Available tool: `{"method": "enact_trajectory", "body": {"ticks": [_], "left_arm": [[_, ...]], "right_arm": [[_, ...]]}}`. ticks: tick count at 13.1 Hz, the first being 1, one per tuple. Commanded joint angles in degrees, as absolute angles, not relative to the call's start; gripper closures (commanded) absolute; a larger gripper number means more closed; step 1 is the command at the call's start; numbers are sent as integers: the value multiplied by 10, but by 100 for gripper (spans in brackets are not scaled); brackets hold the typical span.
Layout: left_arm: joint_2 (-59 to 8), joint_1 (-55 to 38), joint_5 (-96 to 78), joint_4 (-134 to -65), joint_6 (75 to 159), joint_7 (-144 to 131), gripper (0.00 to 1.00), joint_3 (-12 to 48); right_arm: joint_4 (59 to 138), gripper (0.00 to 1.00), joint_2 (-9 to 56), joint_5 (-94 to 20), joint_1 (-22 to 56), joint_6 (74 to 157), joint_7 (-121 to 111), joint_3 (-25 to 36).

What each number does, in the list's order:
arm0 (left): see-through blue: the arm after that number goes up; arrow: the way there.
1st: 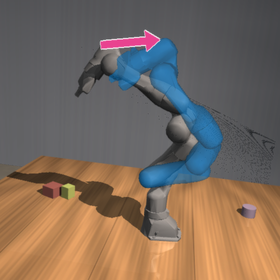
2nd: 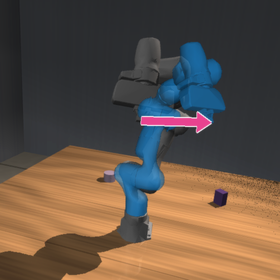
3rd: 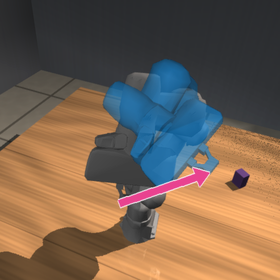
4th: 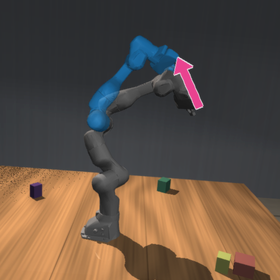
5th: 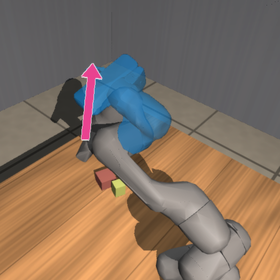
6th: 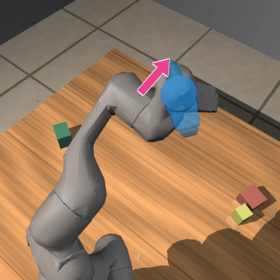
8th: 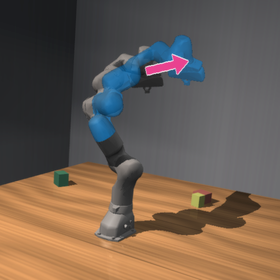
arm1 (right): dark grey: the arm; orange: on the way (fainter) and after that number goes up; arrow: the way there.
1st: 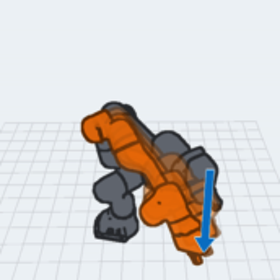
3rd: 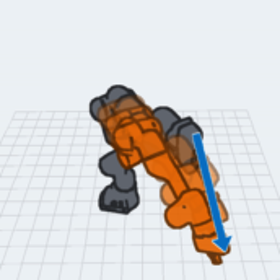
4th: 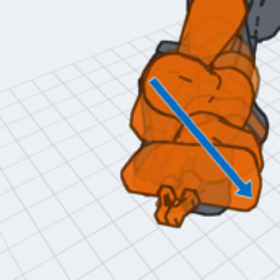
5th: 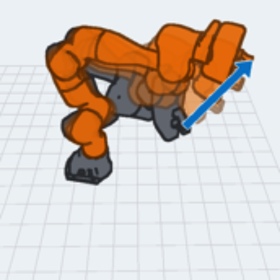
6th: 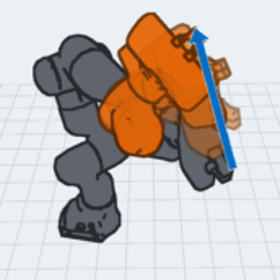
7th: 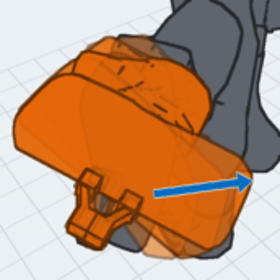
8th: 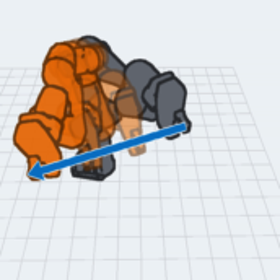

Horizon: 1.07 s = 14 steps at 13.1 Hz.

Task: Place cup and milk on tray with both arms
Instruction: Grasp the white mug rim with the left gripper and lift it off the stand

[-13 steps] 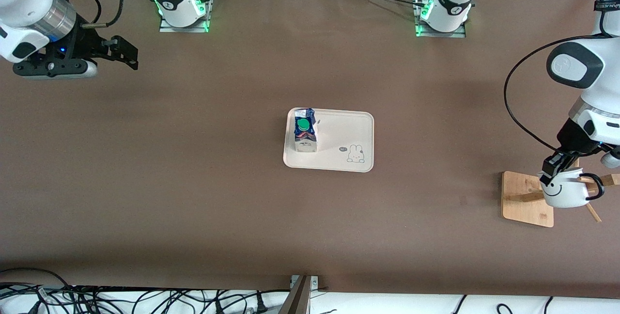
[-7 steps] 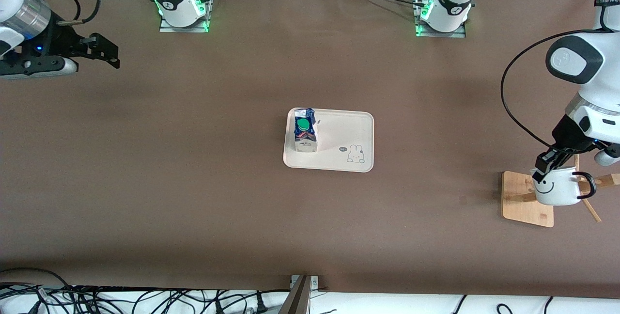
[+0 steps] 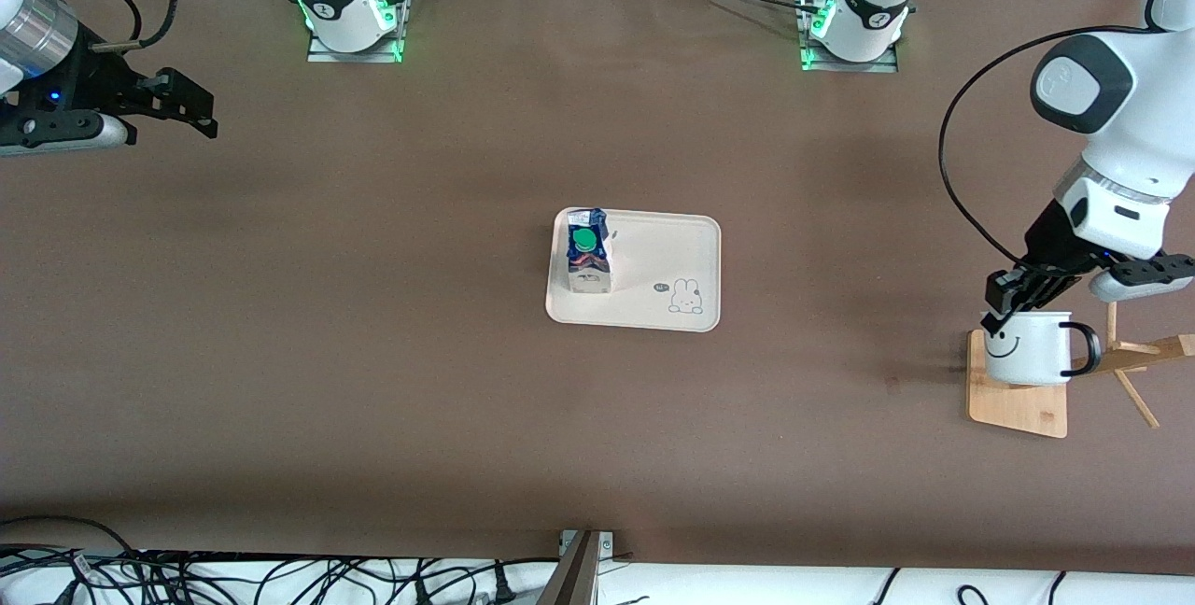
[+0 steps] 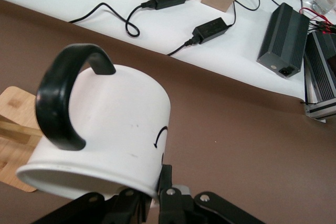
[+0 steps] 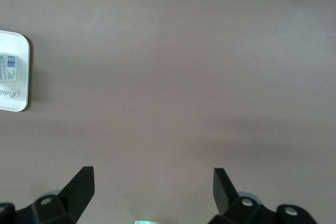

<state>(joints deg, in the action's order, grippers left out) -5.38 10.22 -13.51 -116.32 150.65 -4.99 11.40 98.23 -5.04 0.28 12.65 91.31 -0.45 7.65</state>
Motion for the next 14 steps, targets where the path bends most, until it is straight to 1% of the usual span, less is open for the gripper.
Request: {"method": "enact_trajectory", "body": {"ticks": [1, 2, 3, 5, 7, 10, 14], "left_arm": [[-47, 105, -70, -1123, 1473, -40, 100, 145], [-47, 105, -60, -1108, 1442, -40, 100, 160], [-47, 106, -57, -1088, 1390, -40, 100, 163], [-50, 105, -56, -1025, 1250, -37, 100, 163], [-62, 104, -56, -965, 1139, -38, 100, 178], [-65, 96, -60, -913, 975, -43, 100, 189], [-65, 89, -67, -898, 863, -45, 100, 206]], "right_arm": [[965, 0, -45, 1, 119, 904, -11, 72], [966, 0, -46, 2, 119, 902, -11, 73], [965, 0, -46, 3, 119, 903, -12, 72], [965, 0, -45, 2, 120, 907, -11, 71], [965, 0, -43, 1, 119, 911, -11, 72], [965, 0, -43, 1, 120, 912, -11, 71], [964, 0, -43, 0, 120, 916, -11, 70]]}}
